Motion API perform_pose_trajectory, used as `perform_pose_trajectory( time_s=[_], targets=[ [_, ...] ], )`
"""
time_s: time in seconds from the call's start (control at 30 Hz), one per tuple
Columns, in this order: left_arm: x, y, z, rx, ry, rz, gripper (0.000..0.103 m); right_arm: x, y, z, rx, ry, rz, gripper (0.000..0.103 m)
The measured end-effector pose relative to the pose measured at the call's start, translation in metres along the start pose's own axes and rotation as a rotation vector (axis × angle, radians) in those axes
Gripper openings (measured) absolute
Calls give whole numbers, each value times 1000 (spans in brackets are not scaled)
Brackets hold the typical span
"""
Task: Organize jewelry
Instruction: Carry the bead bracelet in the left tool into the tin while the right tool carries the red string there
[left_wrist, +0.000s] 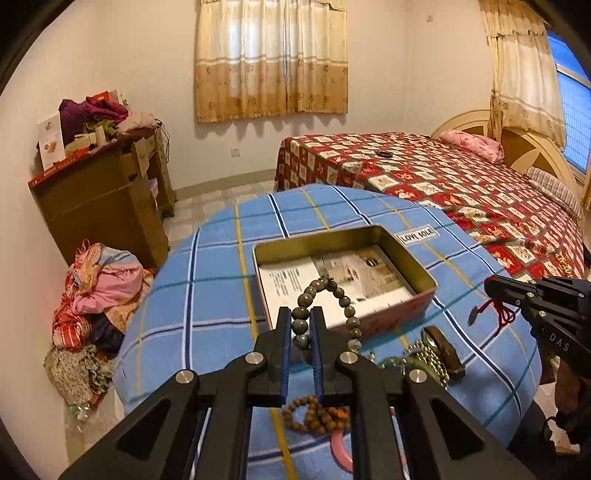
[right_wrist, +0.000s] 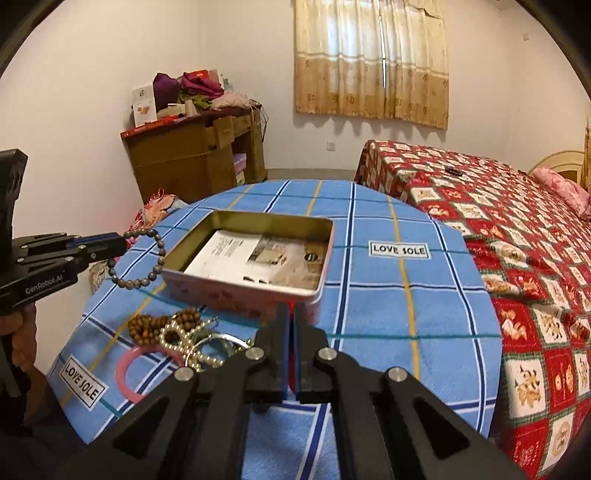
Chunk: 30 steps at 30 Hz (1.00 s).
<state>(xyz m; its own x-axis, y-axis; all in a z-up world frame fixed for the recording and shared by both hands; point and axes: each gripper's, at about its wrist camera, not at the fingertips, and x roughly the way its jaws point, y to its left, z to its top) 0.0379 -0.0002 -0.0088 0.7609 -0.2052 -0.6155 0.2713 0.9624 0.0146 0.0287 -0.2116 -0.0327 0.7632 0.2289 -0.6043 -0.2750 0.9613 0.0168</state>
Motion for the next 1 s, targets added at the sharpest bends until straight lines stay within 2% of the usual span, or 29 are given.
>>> perform_pose_trajectory(
  time_s=[0.27,0.47,0.73,1.0],
  targets=[
    [13,12,23,5,-10,37,9,6,-2,32,-10,-44,1,3],
    [39,19,36,-1,14,54,9,26,5,53,-28,-49,-1,3],
    [82,20,41,11,61,90,9,75,5,59,-42,9,-41,3],
    [105,17,36,24,96,103,9,109,0,55,-47,80,-79,3]
  ],
)
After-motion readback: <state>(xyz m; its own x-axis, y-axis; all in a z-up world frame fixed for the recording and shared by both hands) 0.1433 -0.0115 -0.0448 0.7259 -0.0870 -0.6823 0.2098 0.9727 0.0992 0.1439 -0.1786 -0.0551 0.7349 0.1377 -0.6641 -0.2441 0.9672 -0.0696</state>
